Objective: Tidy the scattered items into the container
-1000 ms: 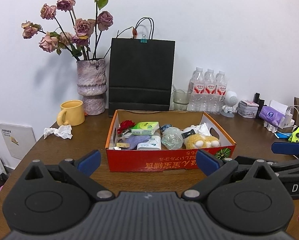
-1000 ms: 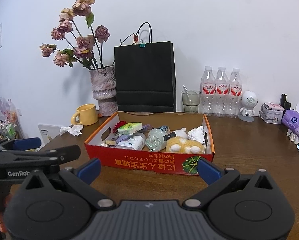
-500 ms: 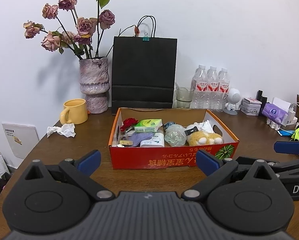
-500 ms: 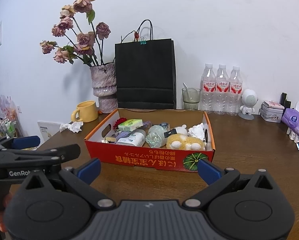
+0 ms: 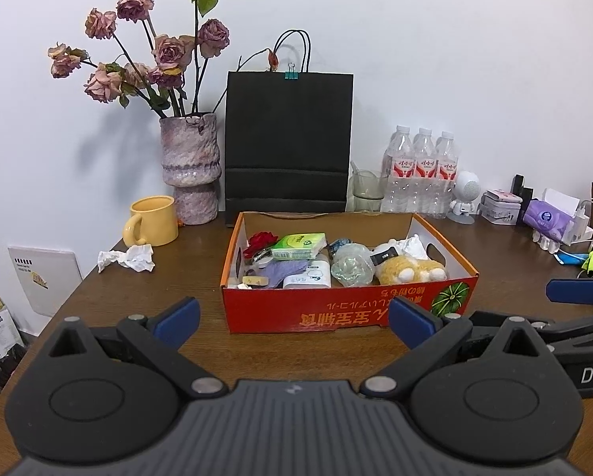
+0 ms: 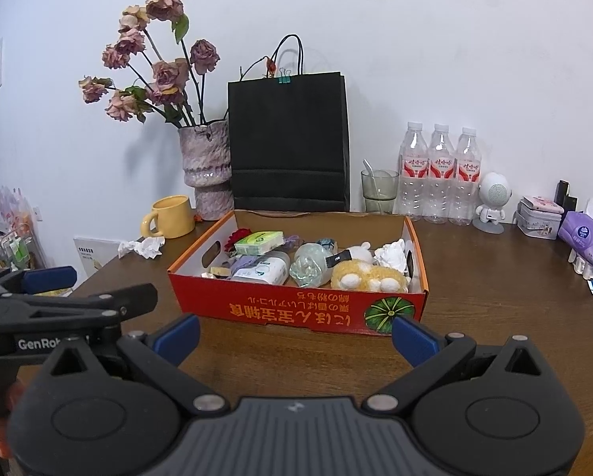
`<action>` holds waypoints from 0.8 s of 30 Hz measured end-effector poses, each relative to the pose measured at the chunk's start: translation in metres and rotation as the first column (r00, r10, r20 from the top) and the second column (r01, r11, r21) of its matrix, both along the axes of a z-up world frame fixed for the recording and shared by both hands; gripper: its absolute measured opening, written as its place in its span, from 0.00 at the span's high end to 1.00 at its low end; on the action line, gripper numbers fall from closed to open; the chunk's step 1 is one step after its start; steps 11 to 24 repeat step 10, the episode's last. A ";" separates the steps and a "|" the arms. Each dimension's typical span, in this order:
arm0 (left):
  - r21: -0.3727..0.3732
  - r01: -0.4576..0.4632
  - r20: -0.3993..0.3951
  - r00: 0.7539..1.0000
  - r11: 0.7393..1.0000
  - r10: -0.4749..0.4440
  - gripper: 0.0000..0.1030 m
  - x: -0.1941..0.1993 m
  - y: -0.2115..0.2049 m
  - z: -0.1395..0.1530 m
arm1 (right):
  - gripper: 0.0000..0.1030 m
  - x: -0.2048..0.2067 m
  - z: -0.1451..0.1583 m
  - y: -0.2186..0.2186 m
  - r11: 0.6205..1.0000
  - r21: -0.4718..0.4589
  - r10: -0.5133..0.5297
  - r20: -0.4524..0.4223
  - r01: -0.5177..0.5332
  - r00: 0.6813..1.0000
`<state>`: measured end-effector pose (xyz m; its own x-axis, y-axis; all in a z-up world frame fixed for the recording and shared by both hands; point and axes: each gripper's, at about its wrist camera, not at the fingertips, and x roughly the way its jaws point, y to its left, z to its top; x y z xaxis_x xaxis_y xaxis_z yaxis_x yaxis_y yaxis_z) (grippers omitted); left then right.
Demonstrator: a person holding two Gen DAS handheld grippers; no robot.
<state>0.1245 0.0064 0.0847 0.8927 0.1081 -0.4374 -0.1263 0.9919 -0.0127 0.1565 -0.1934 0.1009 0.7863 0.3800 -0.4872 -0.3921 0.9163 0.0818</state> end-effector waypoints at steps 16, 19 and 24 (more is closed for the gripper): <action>-0.034 0.037 0.009 0.999 0.999 -0.036 0.00 0.001 0.002 -0.003 | 0.00 0.000 0.000 -0.002 1.000 0.006 -0.001 -0.003 0.001 1.000; -0.034 0.037 0.009 0.999 0.999 -0.036 0.00 0.001 0.002 -0.003 | 0.00 0.000 0.000 -0.002 1.000 0.006 -0.001 -0.003 0.001 1.000; -0.034 0.037 0.009 0.999 0.999 -0.036 0.00 0.001 0.002 -0.003 | 0.00 0.000 0.000 -0.002 1.000 0.006 -0.001 -0.003 0.001 1.000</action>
